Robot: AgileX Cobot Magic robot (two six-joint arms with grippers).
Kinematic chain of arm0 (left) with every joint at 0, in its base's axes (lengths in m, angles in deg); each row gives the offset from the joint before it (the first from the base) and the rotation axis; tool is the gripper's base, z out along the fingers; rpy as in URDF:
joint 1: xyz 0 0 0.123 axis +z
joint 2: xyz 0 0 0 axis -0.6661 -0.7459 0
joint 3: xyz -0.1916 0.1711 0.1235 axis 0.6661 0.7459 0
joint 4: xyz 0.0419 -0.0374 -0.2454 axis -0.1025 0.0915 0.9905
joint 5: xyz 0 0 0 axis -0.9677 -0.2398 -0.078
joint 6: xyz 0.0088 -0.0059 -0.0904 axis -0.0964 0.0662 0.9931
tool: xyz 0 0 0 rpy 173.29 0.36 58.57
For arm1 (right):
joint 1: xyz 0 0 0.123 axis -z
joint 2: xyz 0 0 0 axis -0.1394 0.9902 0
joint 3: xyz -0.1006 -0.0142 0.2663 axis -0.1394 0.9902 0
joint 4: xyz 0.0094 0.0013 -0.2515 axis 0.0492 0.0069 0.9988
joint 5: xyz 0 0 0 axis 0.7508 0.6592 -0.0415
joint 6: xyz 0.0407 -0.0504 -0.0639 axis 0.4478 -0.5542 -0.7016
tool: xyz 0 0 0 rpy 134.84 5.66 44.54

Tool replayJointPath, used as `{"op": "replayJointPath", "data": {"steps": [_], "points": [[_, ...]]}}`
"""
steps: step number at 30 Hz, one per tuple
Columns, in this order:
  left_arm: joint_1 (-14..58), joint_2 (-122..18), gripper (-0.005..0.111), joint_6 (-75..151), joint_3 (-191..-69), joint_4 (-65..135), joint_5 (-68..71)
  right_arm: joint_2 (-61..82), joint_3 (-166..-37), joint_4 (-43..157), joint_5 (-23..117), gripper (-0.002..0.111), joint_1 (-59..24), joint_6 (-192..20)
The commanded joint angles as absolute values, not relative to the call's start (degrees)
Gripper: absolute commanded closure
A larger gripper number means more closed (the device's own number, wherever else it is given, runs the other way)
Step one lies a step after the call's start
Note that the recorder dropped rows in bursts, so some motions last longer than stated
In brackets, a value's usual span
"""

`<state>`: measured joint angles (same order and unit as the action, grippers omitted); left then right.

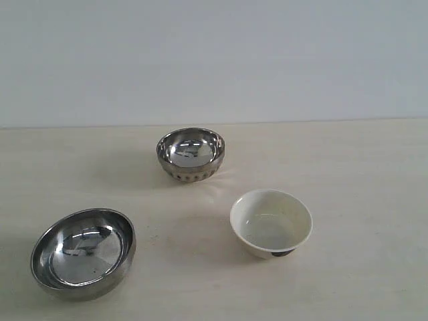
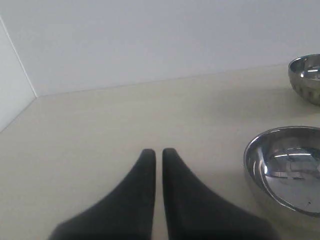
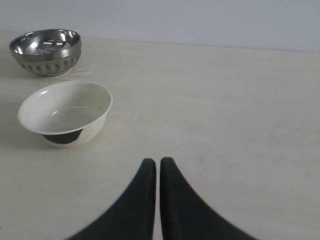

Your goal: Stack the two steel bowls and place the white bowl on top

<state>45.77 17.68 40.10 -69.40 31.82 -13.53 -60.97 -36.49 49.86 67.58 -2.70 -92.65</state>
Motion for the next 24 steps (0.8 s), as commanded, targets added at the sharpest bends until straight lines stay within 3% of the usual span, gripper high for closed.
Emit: {"op": "replayJointPath", "data": {"steps": [1, 24], "points": [[46.0, 17.9, 0.103, 40.7, -69.2, 32.2, -13.1, -61.3, -36.5, 49.8, 67.4, 0.108, -2.3, -92.9], [46.0, 17.9, 0.103, 39.8, -69.2, 32.0, -13.1, -61.3, -36.5, 49.8, 67.4, 0.108, -2.3, -92.8]]}}
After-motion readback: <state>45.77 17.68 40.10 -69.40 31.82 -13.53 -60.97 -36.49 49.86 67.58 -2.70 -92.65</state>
